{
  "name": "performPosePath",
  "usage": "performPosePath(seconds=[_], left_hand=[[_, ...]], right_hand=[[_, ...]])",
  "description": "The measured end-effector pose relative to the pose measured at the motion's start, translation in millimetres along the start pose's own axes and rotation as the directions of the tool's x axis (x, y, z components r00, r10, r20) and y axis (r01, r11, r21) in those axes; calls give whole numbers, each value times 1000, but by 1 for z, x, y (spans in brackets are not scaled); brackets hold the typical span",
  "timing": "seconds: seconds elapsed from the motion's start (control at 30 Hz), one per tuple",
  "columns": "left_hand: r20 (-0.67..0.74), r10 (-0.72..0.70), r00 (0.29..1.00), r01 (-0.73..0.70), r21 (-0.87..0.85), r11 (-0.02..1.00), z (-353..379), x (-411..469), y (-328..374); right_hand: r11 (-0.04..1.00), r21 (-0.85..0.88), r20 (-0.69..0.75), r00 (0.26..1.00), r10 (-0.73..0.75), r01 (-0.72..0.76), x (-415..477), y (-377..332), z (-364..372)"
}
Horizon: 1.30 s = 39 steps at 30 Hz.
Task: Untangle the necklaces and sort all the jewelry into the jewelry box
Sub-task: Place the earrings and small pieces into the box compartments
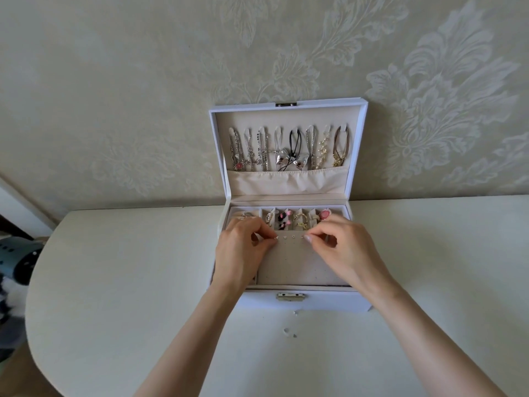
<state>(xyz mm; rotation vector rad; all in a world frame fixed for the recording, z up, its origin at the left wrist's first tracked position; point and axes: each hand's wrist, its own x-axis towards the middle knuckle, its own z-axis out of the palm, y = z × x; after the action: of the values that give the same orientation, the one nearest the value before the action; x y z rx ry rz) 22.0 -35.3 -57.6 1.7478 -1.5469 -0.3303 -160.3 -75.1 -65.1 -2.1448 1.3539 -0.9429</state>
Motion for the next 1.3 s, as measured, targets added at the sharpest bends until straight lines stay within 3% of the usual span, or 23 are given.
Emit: performPosePath(seconds=[0.2, 0.77, 1.03, 1.2, 1.3], left_hand=[[-21, 56, 998, -54, 93, 994, 3, 4, -3], [-24, 40, 999, -37, 97, 995, 6, 7, -1], [-78, 215, 974, -192, 233, 953, 8, -3, -5], [-65, 446, 893, -379, 429, 820, 5, -19, -3], [-15, 483, 875, -418, 477, 773, 2, -29, -5]], right_hand=[[1000, 8, 14, 1000, 19, -19, 0, -1, -2], [999, -11, 40, 998, 46, -46, 0, -5, -3], [999, -8, 30, 999, 37, -36, -1, -4, -3], [1000, -5, 12, 1000, 21, -21, -1, -2, -2], [1000, -14, 5, 1000, 4, -3, -1, 0, -1]])
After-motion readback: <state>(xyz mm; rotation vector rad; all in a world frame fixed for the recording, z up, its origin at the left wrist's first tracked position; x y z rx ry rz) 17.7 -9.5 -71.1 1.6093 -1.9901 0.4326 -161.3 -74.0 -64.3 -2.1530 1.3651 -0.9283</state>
